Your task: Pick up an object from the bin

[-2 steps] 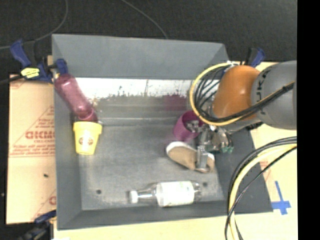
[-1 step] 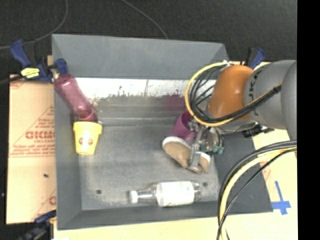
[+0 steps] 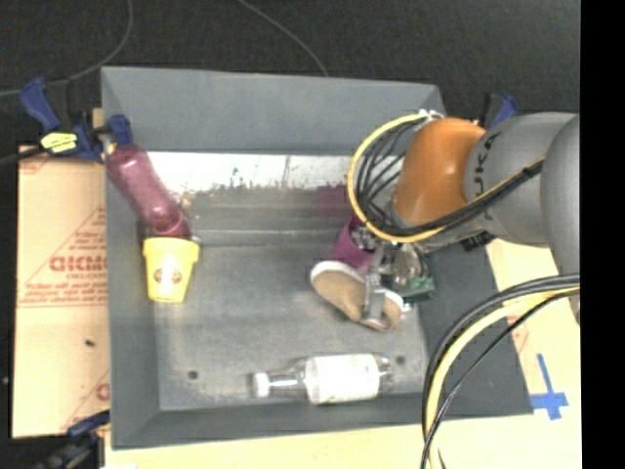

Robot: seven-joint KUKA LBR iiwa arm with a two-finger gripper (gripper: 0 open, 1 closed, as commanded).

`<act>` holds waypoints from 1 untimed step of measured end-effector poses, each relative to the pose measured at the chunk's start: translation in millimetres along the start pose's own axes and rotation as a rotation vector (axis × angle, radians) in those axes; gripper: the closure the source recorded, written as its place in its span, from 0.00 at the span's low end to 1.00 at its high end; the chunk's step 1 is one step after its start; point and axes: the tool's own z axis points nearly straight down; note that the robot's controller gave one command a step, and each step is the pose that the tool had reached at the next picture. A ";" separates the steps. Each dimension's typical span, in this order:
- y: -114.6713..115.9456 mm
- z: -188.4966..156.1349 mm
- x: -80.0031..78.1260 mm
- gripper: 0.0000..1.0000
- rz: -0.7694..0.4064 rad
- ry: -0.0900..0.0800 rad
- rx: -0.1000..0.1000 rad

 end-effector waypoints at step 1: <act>20.0 -0.7 -5.3 1.00 0.125 -0.003 0.004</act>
Offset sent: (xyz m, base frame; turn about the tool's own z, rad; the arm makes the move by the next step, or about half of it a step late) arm 0.0000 0.0000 0.0000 0.0000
